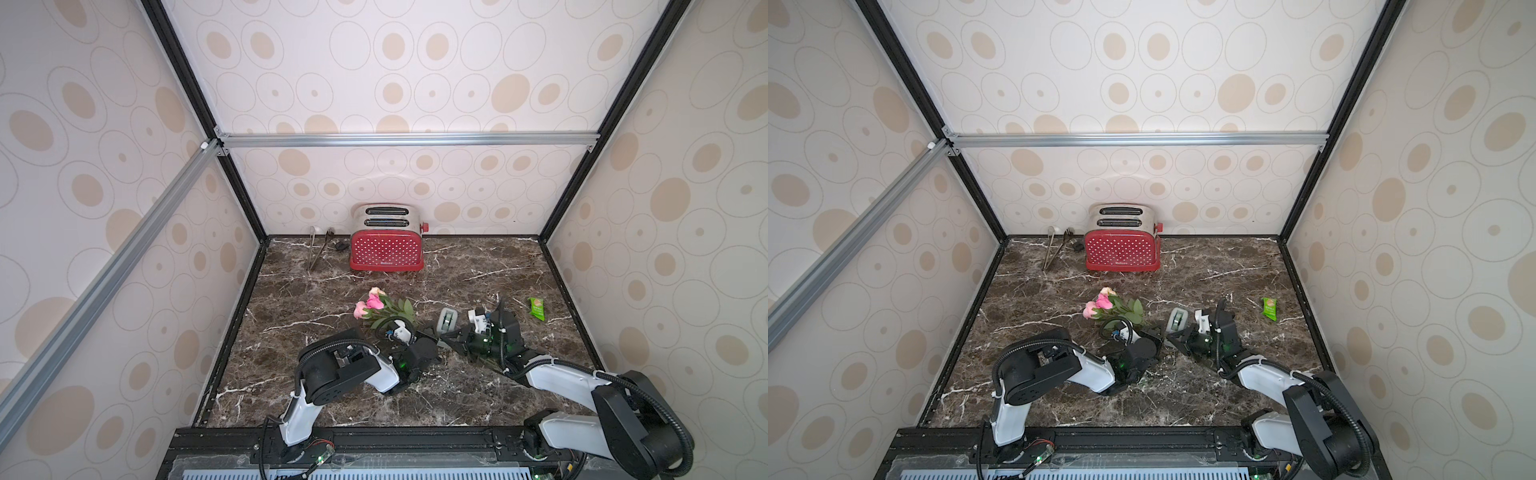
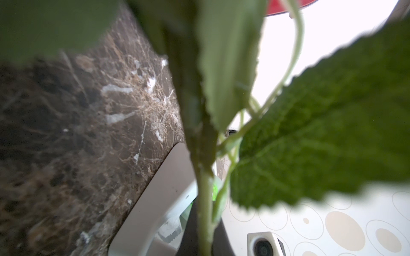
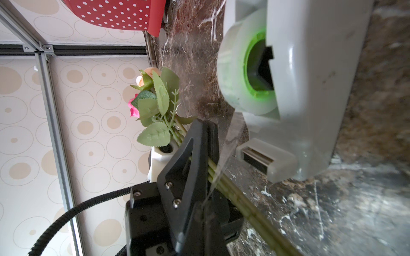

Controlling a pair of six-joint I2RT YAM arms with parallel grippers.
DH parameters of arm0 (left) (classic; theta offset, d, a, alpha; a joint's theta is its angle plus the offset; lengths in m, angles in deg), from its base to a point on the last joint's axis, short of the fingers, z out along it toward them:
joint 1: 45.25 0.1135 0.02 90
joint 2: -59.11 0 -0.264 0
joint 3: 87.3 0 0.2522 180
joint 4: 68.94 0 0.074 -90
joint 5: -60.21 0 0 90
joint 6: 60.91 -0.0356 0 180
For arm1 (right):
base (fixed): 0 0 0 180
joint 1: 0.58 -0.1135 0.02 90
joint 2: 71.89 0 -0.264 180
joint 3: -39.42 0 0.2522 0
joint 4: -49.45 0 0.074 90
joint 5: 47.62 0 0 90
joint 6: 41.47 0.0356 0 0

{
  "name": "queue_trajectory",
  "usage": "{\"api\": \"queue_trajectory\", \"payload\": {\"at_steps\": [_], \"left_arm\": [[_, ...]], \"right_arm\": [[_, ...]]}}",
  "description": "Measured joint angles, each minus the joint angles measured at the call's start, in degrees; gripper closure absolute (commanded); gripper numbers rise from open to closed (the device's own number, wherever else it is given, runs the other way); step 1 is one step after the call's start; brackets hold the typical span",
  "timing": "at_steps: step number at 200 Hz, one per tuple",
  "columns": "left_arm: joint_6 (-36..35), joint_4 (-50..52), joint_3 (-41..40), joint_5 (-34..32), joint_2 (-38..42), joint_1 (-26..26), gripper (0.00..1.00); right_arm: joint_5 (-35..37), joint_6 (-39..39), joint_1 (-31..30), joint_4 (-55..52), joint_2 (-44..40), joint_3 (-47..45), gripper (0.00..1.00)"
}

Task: Wrap bouquets with tape
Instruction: Stick the tape to the bouquet.

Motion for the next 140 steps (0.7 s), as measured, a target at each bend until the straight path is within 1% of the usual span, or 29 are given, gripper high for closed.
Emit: {"api": "queue_trajectory", "payload": {"at_steps": [30, 38, 86, 132, 140], "left_arm": [[0.28, -0.24, 0.37, -0.15, 0.0, 0.0, 1.0], [0.31, -0.26, 0.39, -0.15, 0.0, 0.0, 1.0], [0.33, -0.48, 0.48, -0.17, 0.02, -0.02, 1.0], [0.39, -0.92, 0.48, -0.31, 0.02, -0.04, 1.0], [0.37, -0.92, 0.48, -0.42, 0.02, -0.04, 1.0]], "right_arm": [[0.15, -0.42, 0.0, -0.35, -0.26, -0.61, 1.0], [0.22, -0.57, 0.0, -0.44, -0.26, -0.72, 0.96], [0.63, -2.19, 0.0, -1.33, -0.57, -0.74, 0.95], [0.17, -3.15, -0.17, -1.38, 0.63, -0.7, 0.84], [-0.02, -3.15, -0.31, -1.51, 0.94, -0.7, 0.78]]}}
